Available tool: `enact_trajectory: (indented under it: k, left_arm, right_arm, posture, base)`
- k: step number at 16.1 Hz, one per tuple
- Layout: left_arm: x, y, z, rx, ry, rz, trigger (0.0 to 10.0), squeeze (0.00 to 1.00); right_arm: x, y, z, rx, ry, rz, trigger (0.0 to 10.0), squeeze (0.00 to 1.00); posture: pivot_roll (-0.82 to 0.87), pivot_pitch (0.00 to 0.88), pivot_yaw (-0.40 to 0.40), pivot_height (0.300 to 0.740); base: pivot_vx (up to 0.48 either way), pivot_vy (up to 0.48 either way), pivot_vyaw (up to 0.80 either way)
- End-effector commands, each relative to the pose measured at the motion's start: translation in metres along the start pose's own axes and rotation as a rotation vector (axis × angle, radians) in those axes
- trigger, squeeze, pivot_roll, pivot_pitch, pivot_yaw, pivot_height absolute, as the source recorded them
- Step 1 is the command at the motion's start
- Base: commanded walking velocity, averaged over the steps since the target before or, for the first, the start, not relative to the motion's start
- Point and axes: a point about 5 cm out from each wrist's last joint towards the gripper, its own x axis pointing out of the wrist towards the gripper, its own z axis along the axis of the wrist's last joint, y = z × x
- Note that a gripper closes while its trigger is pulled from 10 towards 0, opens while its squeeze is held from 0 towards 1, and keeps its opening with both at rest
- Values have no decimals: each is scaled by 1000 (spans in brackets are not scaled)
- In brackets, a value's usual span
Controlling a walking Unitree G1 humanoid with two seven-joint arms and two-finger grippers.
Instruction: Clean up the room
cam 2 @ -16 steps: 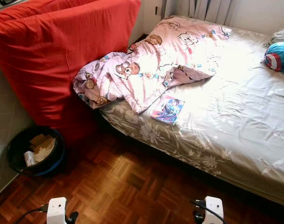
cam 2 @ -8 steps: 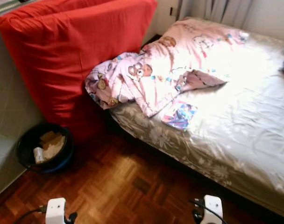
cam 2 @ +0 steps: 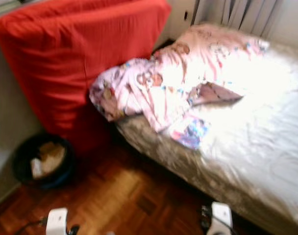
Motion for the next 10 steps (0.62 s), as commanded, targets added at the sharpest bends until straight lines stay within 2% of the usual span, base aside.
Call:
enact_trajectory:
  k: [1, 5, 8, 10]
  left_arm:
    - [-11, 29, -31, -107, 165, -4, 10000, 0]
    - [-10, 30, -30, -105, 163, -6, 10000, 0]
    - [-10, 30, -29, -104, 160, -7, 10000, 0]
    - [-9, 31, -28, -102, 160, -6, 10000, 0]
  right_arm:
    - [-5, 11, -34, -65, 169, 47, 10000, 0]
    - [-5, 13, -34, -76, 165, 58, 10000, 0]
    - [-4, 13, -33, -8, 145, 36, 10000, 0]
    - [-4, 14, -32, -8, 139, 39, 10000, 0]
  posture:
    - [54, 0, -33, 719]
    - [54, 0, -30, 719]
    - [64, 0, -27, 719]
    - [58, 0, -25, 719]
  base:
    - [274, 0, 475]
    - [270, 0, 578]
    - [271, 0, 0]
    - [276, 0, 0]
